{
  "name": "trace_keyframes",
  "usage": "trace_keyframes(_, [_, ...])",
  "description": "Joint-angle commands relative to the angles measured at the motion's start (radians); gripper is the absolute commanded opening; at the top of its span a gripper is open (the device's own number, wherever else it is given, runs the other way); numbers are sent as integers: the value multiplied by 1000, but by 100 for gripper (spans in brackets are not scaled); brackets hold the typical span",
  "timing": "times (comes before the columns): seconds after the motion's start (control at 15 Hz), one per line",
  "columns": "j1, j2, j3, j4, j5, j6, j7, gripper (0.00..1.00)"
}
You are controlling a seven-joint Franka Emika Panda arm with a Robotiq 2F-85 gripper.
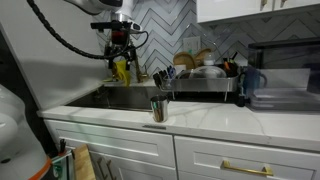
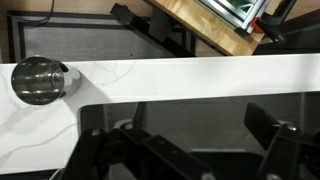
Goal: Put the silver cup on the dishrack
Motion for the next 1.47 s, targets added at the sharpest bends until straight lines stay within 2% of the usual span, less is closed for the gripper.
trace_keyframes(0.0, [5,1,-4,2,-1,-2,2,100])
trace_keyframes(0.47, [5,1,-4,3,-1,-2,2,100])
trace_keyframes(0.6, [3,51,26,30,-97,-102,26,100])
trace_keyframes(0.8, [17,94,36,-3,-159,-148,-21,100])
trace_keyframes(1.0, [30,138,54,-37,-253,-159,-58,100])
trace_keyframes(1.27, [42,179,84,-69,-439,-125,-53,100])
trace_keyframes(1.33, [36,179,66,-46,-362,-141,-57,100])
trace_keyframes(1.4, [39,187,71,-49,-395,-140,-57,100])
